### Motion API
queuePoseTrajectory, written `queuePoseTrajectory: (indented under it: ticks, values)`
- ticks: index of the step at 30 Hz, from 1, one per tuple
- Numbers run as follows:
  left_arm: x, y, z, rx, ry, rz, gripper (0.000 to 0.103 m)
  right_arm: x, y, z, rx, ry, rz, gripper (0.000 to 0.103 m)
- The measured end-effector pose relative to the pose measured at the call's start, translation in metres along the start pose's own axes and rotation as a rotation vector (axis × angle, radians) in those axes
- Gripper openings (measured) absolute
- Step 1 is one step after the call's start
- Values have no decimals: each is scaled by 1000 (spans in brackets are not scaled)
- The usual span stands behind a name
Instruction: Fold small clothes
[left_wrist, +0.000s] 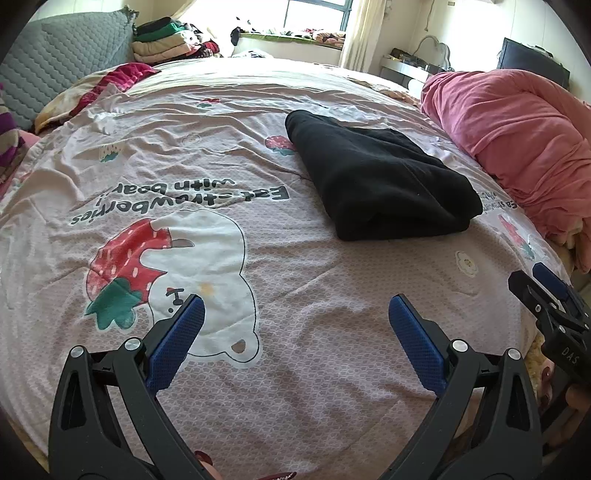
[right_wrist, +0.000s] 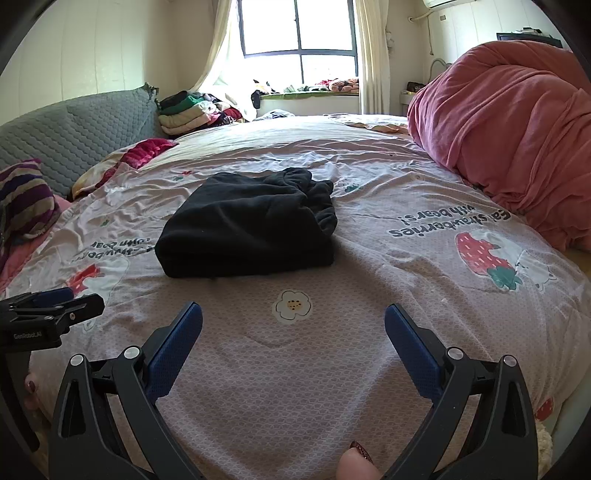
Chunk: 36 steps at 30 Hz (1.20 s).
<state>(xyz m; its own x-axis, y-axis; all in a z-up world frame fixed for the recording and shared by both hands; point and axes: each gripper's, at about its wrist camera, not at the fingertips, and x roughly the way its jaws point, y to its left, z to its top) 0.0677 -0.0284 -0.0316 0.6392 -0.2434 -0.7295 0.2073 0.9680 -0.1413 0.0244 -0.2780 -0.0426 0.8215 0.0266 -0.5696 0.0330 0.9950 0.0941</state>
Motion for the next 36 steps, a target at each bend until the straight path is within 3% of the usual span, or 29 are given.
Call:
queuePoseTrajectory:
  ticks: [36]
  values:
    - [-3, -4, 2, 23, 8, 29, 94, -1, -3, -2, -3, 3, -20, 98]
